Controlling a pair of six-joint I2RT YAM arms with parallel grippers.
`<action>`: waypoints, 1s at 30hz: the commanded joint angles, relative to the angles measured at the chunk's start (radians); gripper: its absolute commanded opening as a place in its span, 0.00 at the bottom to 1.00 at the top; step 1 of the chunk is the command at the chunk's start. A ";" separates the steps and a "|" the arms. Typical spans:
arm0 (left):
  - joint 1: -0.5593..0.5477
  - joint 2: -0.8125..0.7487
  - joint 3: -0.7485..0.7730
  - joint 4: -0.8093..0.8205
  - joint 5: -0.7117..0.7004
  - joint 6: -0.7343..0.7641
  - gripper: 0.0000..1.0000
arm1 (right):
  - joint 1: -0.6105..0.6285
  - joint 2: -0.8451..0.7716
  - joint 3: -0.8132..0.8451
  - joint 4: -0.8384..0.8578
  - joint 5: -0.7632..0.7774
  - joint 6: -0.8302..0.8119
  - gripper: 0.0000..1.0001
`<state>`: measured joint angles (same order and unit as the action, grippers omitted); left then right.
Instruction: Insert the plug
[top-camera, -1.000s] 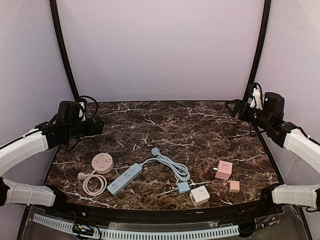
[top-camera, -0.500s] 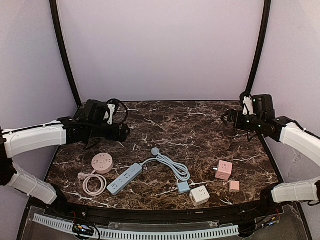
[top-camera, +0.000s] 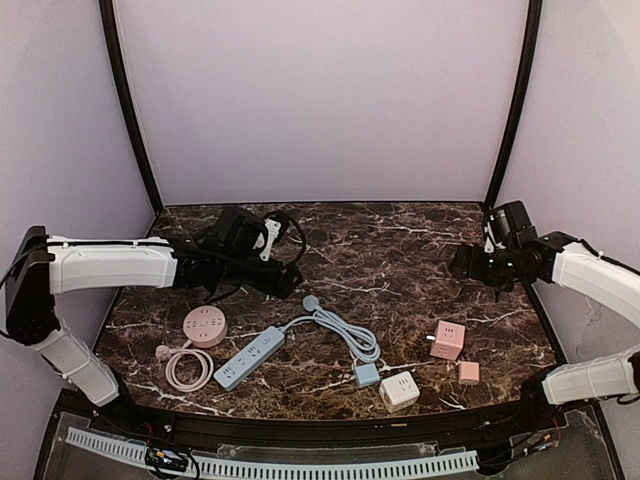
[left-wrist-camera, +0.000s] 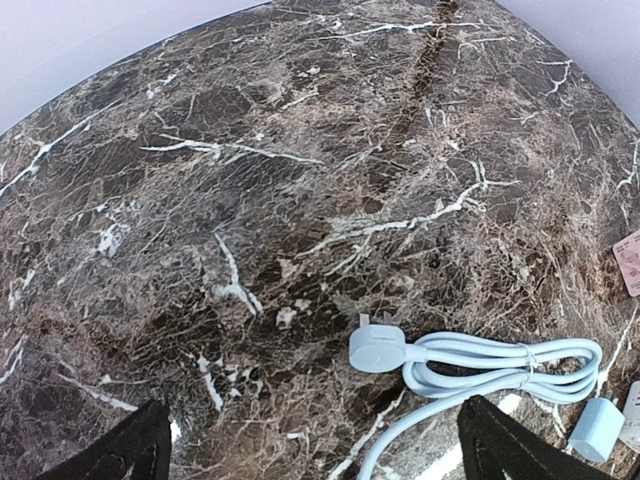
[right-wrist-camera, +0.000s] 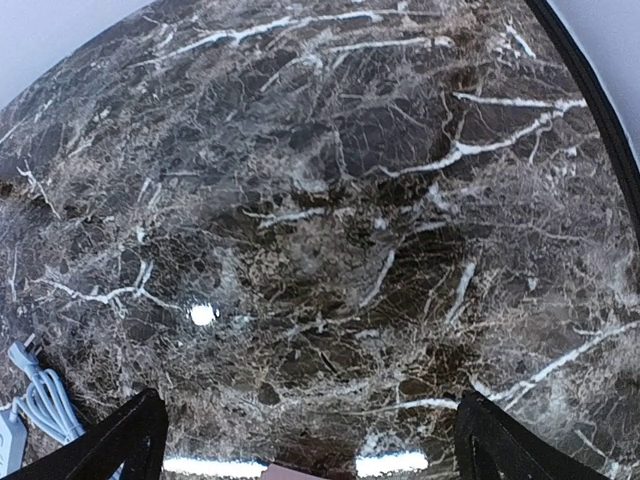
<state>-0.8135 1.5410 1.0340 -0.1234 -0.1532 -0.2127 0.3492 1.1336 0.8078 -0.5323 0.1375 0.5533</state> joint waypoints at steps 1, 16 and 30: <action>-0.018 0.044 0.044 0.031 0.026 0.023 1.00 | 0.020 0.022 0.015 -0.084 0.006 0.060 0.99; -0.105 0.133 0.083 0.066 0.010 0.102 1.00 | 0.162 0.024 -0.025 -0.188 -0.060 0.162 0.99; -0.111 0.142 0.070 0.096 0.002 0.107 0.95 | 0.301 0.082 -0.078 -0.238 0.000 0.314 0.98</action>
<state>-0.9195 1.6829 1.0939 -0.0402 -0.1429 -0.1162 0.6186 1.2049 0.7502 -0.7452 0.1028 0.8043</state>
